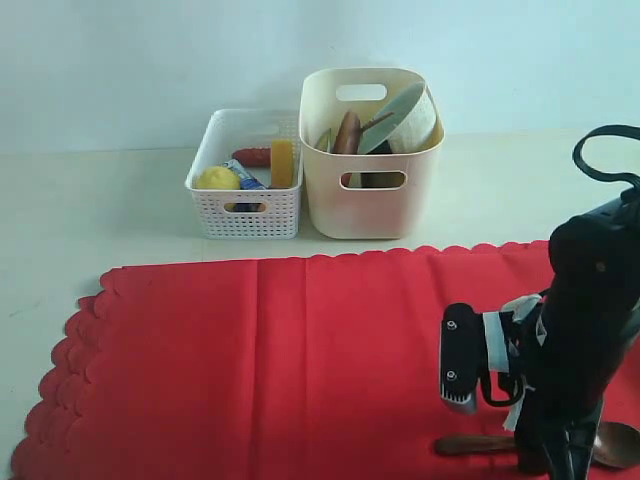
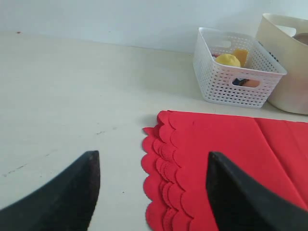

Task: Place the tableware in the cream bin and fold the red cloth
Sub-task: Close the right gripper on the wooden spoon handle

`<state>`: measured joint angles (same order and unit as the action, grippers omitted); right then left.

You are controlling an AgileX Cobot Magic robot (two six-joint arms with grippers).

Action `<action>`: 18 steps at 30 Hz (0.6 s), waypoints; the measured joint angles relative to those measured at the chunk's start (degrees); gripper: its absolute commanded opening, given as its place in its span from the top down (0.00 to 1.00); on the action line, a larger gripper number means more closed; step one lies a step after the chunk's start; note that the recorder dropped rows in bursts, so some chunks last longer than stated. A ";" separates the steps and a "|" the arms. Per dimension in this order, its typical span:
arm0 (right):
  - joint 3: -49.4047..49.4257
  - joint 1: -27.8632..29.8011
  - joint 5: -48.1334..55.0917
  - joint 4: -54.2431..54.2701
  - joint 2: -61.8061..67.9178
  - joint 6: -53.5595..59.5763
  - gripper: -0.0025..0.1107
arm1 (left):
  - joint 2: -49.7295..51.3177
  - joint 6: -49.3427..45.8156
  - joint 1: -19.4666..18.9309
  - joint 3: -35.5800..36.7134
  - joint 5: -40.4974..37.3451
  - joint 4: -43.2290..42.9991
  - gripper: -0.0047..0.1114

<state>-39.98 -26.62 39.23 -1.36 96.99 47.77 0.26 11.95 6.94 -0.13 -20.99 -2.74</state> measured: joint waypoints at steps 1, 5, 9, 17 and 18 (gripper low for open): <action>0.00 0.00 -0.26 0.43 0.00 0.12 0.59 | 0.00 0.00 0.00 0.00 0.00 0.00 0.43; 0.00 0.00 -0.50 2.96 0.00 1.31 0.76 | 0.00 0.00 0.00 0.00 0.00 0.00 0.43; 0.00 0.00 -0.59 3.58 0.00 1.52 0.87 | 0.00 0.00 0.00 0.00 0.00 0.00 0.43; 0.00 0.00 -0.95 3.96 0.00 1.84 0.91 | 0.00 0.00 0.00 0.00 0.00 0.00 0.43; 0.00 0.00 -0.98 4.05 0.00 2.16 0.95 | 0.00 0.00 0.00 0.00 0.00 0.00 0.43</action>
<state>-39.98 -26.62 38.25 2.69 96.99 49.93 0.26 11.95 6.94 -0.13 -20.99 -2.74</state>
